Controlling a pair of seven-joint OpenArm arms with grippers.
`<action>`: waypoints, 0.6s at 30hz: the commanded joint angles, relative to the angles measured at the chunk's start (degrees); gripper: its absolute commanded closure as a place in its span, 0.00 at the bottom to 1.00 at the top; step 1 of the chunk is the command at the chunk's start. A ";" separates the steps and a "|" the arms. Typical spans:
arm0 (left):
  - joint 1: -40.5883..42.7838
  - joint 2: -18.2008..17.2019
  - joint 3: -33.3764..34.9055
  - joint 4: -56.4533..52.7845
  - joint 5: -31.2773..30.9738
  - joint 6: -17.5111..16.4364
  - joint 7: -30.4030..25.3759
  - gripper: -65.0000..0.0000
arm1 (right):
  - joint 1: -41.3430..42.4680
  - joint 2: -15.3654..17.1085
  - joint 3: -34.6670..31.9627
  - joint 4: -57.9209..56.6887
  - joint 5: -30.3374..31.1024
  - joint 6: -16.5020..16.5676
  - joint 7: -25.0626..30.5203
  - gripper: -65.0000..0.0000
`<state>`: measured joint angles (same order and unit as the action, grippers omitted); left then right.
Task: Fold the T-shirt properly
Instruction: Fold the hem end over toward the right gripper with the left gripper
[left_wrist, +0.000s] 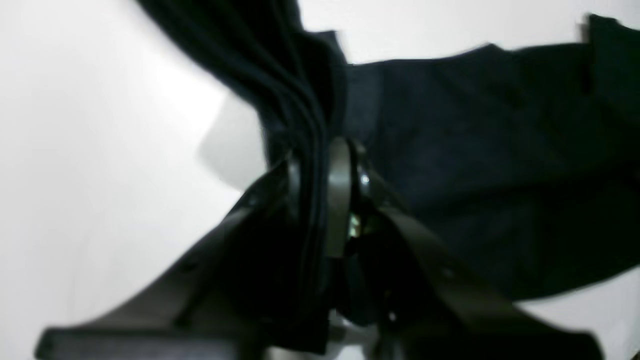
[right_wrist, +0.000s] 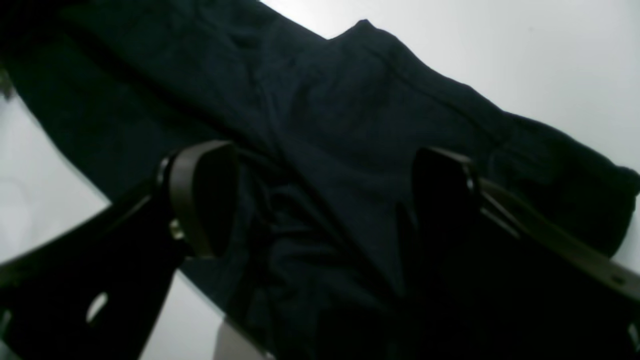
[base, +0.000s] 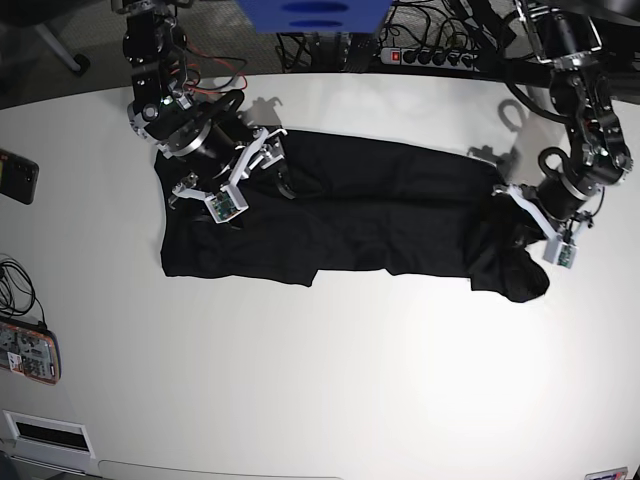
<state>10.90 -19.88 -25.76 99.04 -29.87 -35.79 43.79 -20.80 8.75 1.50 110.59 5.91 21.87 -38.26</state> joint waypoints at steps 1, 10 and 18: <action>-1.01 -0.82 1.63 2.80 -1.91 -0.30 -2.08 1.00 | 0.36 0.26 0.13 1.28 0.64 0.07 1.29 0.20; -0.65 2.96 14.73 5.00 -1.91 1.90 -2.08 1.00 | 0.45 0.26 0.13 1.28 0.64 0.07 1.29 0.20; -0.65 5.86 19.47 5.00 -1.91 4.98 -2.08 1.00 | 0.45 0.26 0.13 1.28 0.64 0.07 1.29 0.20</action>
<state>10.96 -13.91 -6.20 103.07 -30.63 -30.39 42.96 -20.80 8.75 1.50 110.59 5.91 21.87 -38.28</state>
